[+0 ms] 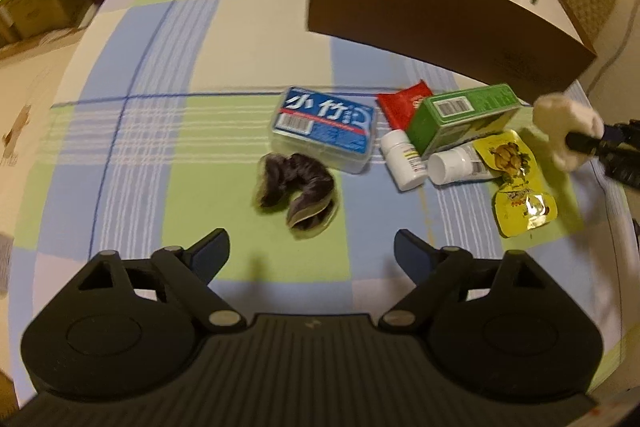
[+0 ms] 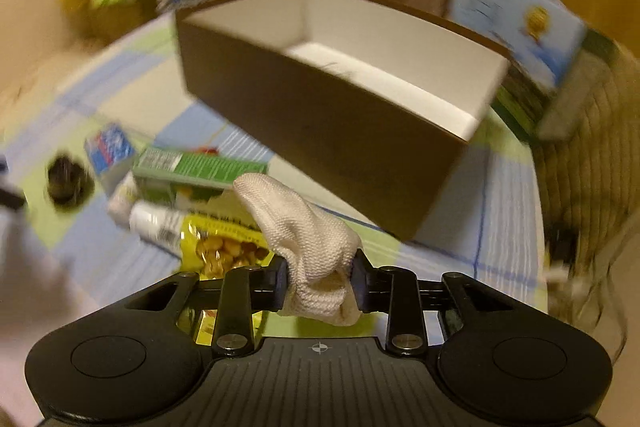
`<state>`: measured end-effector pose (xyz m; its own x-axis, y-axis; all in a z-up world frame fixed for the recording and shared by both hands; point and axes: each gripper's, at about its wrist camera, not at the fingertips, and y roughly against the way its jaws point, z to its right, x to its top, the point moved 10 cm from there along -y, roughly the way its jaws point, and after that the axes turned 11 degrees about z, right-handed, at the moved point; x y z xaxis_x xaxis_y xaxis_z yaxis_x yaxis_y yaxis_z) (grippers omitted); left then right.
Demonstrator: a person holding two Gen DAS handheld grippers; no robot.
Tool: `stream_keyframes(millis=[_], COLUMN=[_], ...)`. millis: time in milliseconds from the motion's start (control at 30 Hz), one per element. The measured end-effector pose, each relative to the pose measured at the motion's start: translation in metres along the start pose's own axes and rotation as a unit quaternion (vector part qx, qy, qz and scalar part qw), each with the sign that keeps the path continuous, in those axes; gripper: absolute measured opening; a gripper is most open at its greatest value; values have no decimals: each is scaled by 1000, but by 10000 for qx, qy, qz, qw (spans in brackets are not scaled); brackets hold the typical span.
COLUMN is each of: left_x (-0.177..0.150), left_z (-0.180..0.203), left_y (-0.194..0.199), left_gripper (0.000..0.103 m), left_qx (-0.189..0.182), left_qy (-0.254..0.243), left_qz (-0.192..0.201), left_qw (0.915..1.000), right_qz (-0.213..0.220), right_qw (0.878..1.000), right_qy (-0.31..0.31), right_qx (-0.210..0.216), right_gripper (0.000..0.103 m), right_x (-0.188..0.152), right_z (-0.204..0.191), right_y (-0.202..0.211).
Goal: Organize objects
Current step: 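Grasp the white cloth with the right gripper while the left gripper grasps the brown scrunchie, then carry cloth and scrunchie into the brown box and open both grippers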
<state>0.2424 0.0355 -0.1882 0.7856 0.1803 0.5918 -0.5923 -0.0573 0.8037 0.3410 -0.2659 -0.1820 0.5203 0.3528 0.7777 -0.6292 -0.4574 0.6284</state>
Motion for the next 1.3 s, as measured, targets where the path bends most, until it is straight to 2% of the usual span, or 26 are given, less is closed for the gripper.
stream_keyframes(millis=[100, 200, 533, 567, 633, 767, 933, 1100, 1300], left_x=[3, 7, 17, 16, 15, 16, 18, 21, 41], left_z=[5, 8, -2, -4, -6, -4, -5, -9, -9], left_y=[-8, -17, -59, -62, -68, -71, -65, -50, -22], left_gripper=[81, 79, 63, 60, 47, 41, 23, 21, 21], left_qx=[-97, -213, -243, -259, -320, -407, -523, -537, -540], left_qy=[-212, -403, -768, -778, -768, -759, -702, -654, -549], left_qz=[79, 170, 100, 67, -25, 5, 53, 160, 493], left_qw=[9997, 9988, 9967, 9966, 9965, 9963, 9961, 9963, 9958], right_qz=[-9, -32, 16, 18, 27, 56, 112, 144, 234], right_qw=[9964, 9900, 9722, 9706, 9688, 9657, 9621, 9635, 9664], right_qy=[-843, -1400, -2278, -2340, -2396, -2502, -2660, -2634, -2548], right_qx=[-57, -163, -541, -571, -630, -689, -586, -455, -244], right_gripper=[29, 29, 29, 29, 29, 29, 29, 29, 29], right_x=[1, -1, -11, -12, -15, -16, -12, -3, 13], right_z=[11, 22, 46, 47, 47, 47, 41, 31, 18], right_y=[15, 27, 62, 64, 69, 76, 80, 78, 74])
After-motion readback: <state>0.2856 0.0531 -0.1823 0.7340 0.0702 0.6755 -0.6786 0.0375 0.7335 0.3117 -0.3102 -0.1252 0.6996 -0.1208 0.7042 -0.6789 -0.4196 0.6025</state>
